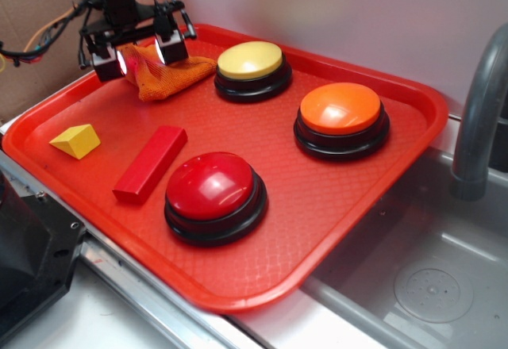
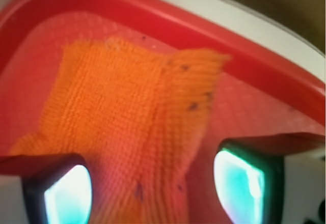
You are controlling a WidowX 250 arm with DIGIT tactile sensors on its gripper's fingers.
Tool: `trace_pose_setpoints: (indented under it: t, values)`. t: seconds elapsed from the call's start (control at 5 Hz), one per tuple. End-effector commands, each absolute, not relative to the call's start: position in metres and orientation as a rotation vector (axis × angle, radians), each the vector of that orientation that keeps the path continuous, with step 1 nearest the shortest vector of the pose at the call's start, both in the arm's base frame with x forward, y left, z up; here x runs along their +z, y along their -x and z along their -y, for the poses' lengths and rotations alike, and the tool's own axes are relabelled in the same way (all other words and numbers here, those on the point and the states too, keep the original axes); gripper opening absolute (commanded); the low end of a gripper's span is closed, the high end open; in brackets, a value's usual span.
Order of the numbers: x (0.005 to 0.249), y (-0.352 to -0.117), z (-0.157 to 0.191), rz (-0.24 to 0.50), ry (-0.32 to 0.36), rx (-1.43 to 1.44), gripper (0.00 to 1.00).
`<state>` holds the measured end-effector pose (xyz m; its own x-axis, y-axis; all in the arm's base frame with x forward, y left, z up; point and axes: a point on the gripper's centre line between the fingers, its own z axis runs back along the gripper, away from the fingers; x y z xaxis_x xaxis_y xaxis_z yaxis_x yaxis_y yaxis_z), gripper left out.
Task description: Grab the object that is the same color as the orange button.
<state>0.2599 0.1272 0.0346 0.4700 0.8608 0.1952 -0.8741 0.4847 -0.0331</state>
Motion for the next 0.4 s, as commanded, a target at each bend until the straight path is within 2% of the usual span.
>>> trace_pose_setpoints:
  t: [0.0, 0.2]
  values:
    - [0.024, -0.280, -0.127, 0.279, 0.038, 0.905, 0.00]
    - [0.047, -0.270, -0.120, 0.265, 0.049, 0.857, 0.00]
